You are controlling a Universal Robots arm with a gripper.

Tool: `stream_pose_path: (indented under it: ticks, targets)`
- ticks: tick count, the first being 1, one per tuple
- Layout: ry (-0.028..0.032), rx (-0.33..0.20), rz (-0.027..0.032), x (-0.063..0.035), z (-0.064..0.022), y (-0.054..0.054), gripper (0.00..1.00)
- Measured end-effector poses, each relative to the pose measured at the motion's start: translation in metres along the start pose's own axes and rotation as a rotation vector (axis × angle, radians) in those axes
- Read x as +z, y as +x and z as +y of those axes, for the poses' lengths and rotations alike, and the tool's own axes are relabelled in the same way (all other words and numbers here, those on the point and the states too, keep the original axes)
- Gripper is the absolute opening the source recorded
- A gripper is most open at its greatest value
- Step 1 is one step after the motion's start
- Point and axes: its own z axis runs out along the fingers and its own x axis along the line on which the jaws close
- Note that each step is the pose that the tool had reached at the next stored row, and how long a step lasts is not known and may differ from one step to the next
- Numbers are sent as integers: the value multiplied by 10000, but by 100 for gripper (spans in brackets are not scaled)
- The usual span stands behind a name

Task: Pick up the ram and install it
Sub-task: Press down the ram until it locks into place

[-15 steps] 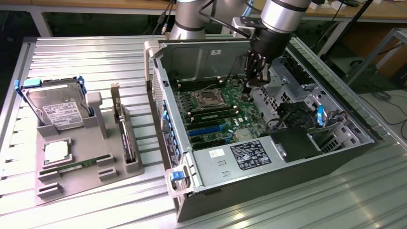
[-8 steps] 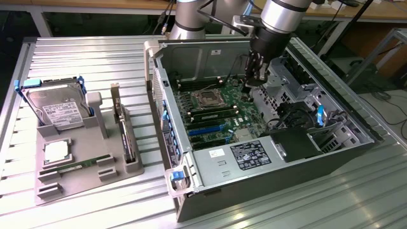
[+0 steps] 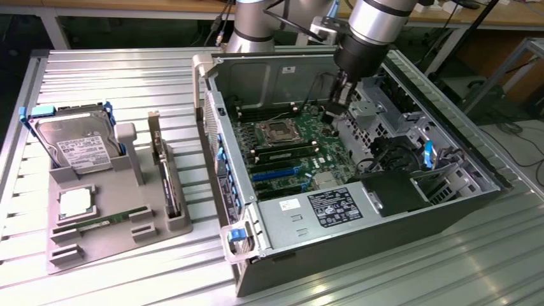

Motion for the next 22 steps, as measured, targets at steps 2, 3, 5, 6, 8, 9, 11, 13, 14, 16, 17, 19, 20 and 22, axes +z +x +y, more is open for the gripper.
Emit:
stream_pose_path:
  ticks: [2,3,5,6,8,9,11,13,14,16,17,19,20,22]
  targets:
    - [-25,506,-21,0,0,0,11]
    - [-34,698,-30,0,0,0,11]
    - [-52,1053,-46,0,0,0,11]
    - [-59,1197,-52,0,0,0,11]
    - [-82,1650,-71,0,0,0,11]
    - [-89,1796,-77,0,0,0,11]
    - [-103,2085,-90,0,0,0,11]
    - [-125,2522,-109,0,0,0,11]
    - [-143,2877,-124,0,0,0,11]
    - [-167,3375,-145,0,0,0,11]
    - [-180,3636,-156,0,0,0,11]
    - [-204,4114,-177,0,0,0,11]
    - [-221,4456,-191,0,0,0,11]
    - [-242,4877,-209,0,0,0,11]
